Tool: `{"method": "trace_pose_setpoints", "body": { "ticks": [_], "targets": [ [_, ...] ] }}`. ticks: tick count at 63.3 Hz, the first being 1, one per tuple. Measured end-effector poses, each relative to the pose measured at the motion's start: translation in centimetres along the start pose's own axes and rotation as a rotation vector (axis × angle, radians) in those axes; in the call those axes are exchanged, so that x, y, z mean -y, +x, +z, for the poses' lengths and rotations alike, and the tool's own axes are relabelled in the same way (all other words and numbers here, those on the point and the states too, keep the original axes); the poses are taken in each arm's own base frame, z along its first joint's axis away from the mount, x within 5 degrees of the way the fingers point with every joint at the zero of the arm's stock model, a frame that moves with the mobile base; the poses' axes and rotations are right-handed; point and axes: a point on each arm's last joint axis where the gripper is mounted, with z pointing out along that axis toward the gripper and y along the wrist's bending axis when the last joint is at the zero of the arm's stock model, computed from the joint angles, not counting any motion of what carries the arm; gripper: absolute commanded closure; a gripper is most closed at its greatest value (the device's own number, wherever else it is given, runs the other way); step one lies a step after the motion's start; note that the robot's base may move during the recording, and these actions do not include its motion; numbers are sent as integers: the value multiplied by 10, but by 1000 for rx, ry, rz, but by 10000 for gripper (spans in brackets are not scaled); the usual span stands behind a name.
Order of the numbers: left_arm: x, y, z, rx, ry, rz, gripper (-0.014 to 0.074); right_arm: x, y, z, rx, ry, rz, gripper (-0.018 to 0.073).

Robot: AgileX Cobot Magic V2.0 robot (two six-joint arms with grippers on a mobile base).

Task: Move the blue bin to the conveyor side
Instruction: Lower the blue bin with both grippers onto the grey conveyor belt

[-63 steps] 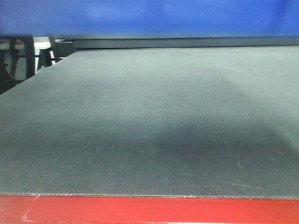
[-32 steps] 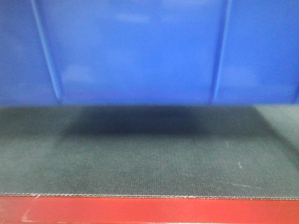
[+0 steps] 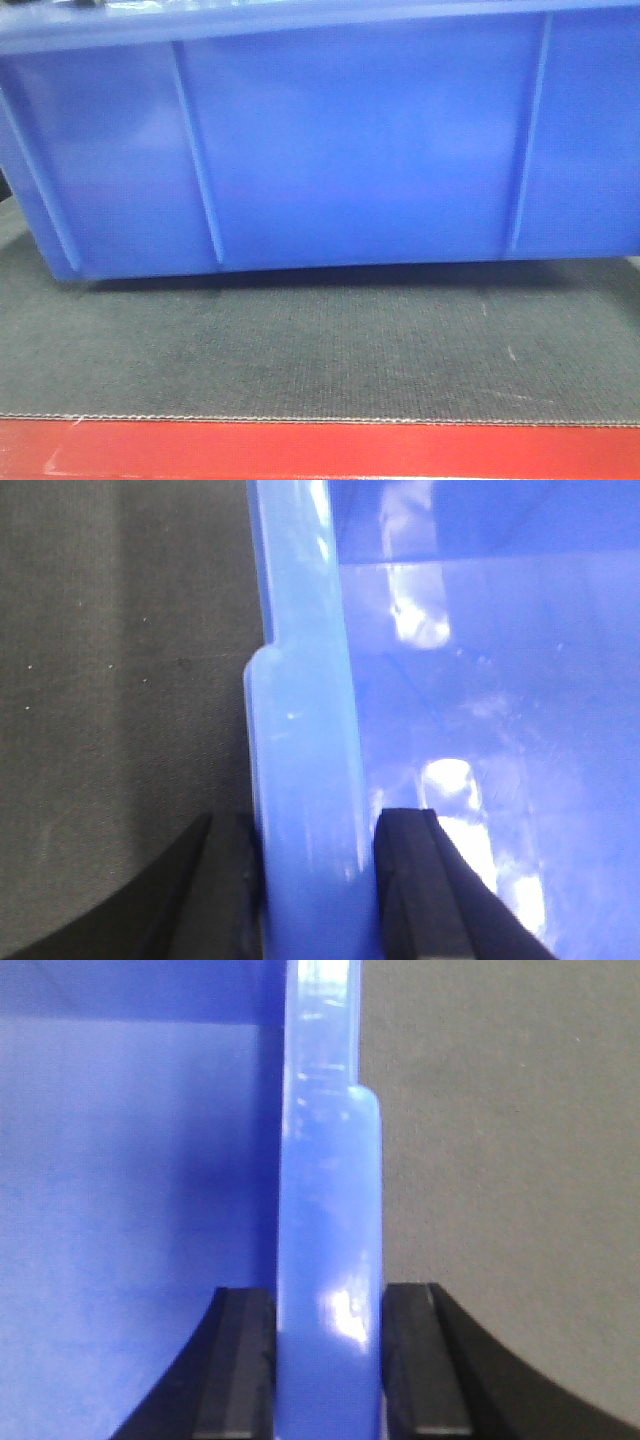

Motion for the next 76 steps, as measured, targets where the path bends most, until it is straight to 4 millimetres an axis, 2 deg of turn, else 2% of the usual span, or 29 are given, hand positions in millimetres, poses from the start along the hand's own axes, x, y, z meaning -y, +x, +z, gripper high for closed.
{"method": "trace_pose_setpoints", "body": {
  "ticks": [24, 33, 38, 43, 47, 54, 61, 68, 76],
  "targets": [
    [-3, 2, 14, -27, -17, 5, 616, -4, 2, 27, -67, -7, 1, 638],
    [-3, 3, 16, -34, -17, 4, 613, -4, 4, 28, -83, -7, 3, 638],
    [-3, 3, 17, -36, -18, 4, 590, -4, 4, 28, -83, -7, 3, 638],
    [-3, 3, 17, -36, -18, 4, 527, -4, 4, 29, -90, -6, 2, 636],
    [-3, 3, 17, -36, -18, 4, 440, -4, 5, 32, -105, -4, 2, 578],
    [-3, 3, 17, -36, -18, 4, 324, -5, 8, 40, -139, -1, 0, 365],
    [-1, 1, 16, -19, -2, -3, 246, -8, 8, 43, -142, -19, 8, 146],
    [2, -2, 12, 7, 15, -11, 188, -11, 5, 41, -128, -35, 12, 57],
    [5, -4, 7, 32, 29, -15, 159, -11, 1, 37, -107, -40, 13, 55]
  ]
}}
